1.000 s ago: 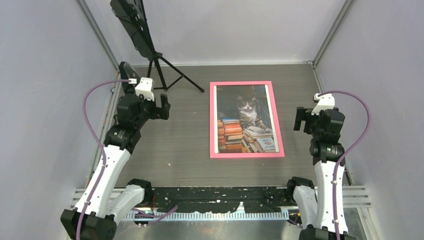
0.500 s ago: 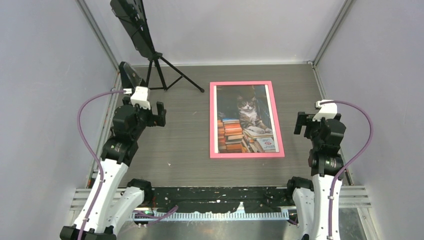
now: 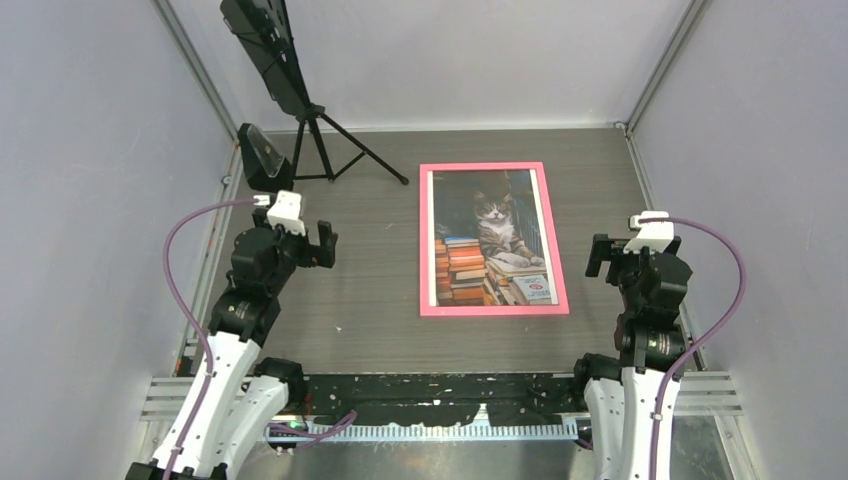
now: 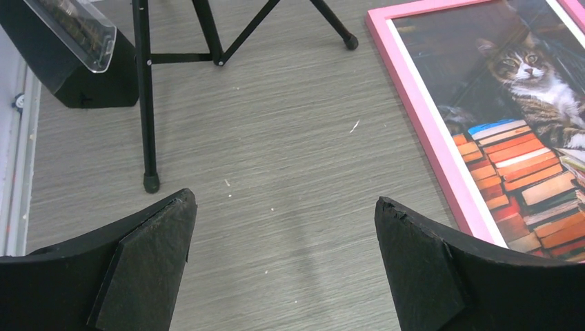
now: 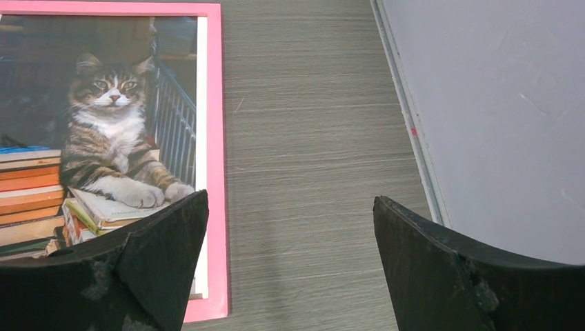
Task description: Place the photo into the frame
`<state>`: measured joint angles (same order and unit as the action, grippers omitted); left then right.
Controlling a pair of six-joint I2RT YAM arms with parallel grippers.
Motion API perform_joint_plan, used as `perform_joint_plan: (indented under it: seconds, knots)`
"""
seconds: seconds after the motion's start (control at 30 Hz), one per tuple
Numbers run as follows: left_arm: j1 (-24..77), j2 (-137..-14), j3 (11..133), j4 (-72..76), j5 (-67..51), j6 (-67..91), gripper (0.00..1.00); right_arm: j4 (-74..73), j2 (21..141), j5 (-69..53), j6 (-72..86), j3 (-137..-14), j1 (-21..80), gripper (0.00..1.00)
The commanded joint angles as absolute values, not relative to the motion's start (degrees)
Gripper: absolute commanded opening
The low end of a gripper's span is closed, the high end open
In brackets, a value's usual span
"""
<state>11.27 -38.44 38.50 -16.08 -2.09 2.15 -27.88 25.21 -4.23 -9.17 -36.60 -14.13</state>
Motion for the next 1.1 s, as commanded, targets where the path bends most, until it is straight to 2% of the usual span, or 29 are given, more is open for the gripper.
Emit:
perform_joint_plan:
  seconds: [0.0,0.33,1.07]
  knots:
    - [10.92,-37.15,36.87,-8.63,-3.69,1.73,1.00,-25.44,22.21,-6.59,-9.16,-35.69,-14.43,0.95]
    - [10.35,-30.48,32.73,-3.79,-0.86,0.26,0.99,-24.63,21.08,-7.21,-6.93,-35.25,-16.22,0.95]
    - [9.05,-32.84,31.53,-3.62,-0.87,-1.04,1.00,-25.30,20.75,-7.45,-7.64,-35.86,-19.34,0.95]
